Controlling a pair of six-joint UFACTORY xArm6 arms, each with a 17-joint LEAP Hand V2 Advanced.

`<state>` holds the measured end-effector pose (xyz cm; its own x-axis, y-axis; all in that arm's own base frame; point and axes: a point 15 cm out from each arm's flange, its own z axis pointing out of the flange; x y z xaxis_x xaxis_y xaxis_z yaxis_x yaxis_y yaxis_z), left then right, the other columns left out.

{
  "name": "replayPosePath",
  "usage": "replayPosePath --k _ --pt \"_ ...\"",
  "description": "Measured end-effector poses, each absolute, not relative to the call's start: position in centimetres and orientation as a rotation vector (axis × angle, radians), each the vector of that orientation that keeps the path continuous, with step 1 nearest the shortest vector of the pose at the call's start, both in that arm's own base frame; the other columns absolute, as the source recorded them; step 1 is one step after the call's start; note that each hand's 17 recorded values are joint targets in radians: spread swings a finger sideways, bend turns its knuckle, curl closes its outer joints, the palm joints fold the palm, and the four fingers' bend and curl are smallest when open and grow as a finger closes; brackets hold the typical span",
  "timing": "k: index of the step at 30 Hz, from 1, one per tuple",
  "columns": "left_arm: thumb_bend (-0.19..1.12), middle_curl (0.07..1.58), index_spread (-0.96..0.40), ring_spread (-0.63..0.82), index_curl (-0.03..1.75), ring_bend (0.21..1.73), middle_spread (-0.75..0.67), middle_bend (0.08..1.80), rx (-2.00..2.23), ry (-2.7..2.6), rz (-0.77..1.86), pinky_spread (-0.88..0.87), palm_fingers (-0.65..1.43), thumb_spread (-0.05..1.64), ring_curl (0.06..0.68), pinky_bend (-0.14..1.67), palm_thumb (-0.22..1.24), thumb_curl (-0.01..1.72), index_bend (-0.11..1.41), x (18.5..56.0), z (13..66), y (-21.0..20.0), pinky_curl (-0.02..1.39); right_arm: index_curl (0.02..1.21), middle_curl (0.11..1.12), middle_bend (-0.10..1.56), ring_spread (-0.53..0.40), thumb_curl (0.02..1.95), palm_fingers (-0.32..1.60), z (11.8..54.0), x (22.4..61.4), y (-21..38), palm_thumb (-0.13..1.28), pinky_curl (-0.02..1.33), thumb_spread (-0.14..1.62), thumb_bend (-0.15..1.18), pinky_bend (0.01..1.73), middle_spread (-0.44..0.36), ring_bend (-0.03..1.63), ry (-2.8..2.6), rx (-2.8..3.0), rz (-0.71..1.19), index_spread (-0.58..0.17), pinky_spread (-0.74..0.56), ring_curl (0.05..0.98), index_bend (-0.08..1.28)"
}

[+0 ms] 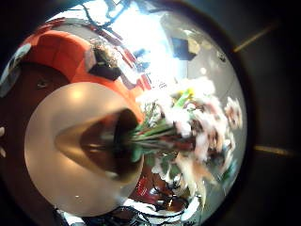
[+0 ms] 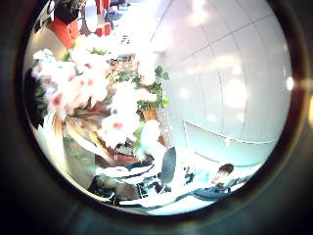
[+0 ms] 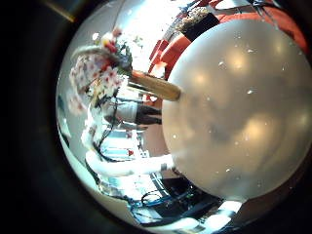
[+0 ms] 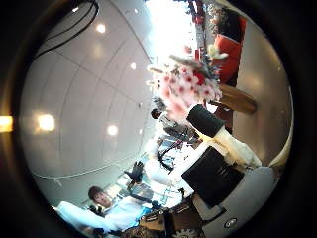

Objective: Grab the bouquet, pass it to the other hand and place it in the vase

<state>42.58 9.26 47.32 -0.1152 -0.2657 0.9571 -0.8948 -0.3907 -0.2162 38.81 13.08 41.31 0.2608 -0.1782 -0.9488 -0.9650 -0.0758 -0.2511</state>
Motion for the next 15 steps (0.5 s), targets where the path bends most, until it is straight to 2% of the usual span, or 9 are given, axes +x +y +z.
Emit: replayPosePath --k 4,8,11,15 --pt "-0.04 0.28 0.20 0.65 0.50 0.60 0.59 0.23 1.669 -1.272 1.556 0.54 -0.20 0.88 0.188 0.13 0.11 0.39 0.11 42.0 47.0 10.9 0.60 0.36 0.36 0.21 0.054 0.55 0.39 41.2 38.8 13.2 0.75 0.27 1.02 -0.02 0.33 0.013 0.49 1.120 -1.498 0.960 -0.326 0.44 0.232 0.19" --pt "-0.03 0.27 0.22 0.67 0.43 0.56 0.61 0.19 1.683 -1.284 1.551 0.58 -0.16 0.88 0.177 0.15 0.11 0.37 0.12 41.4 47.2 10.8 0.51 0.37 0.36 0.21 0.039 0.55 0.46 40.7 39.1 13.5 0.75 0.27 1.02 -0.02 0.33 -0.027 0.50 1.132 -1.495 0.986 -0.326 0.45 0.230 0.20" --pt "-0.03 0.26 0.23 0.68 0.39 0.54 0.61 0.18 1.681 -1.287 1.547 0.59 -0.14 0.88 0.173 0.15 0.11 0.36 0.13 40.8 47.6 10.2 0.45 0.38 0.37 0.22 0.025 0.56 0.53 40.8 41.2 15.9 0.77 0.26 1.01 -0.01 0.32 -0.027 0.50 1.102 -1.560 1.016 -0.323 0.45 0.223 0.22" --pt "-0.03 0.26 0.23 0.68 0.35 0.52 0.61 0.18 1.687 -1.301 1.530 0.60 -0.12 0.88 0.172 0.17 0.11 0.35 0.14 39.3 48.0 8.9 0.40 0.40 0.38 0.23 0.036 0.57 0.44 42.1 43.7 18.9 0.78 0.26 1.02 -0.02 0.30 -0.004 0.45 0.976 -1.709 1.083 -0.296 0.44 0.219 0.21"
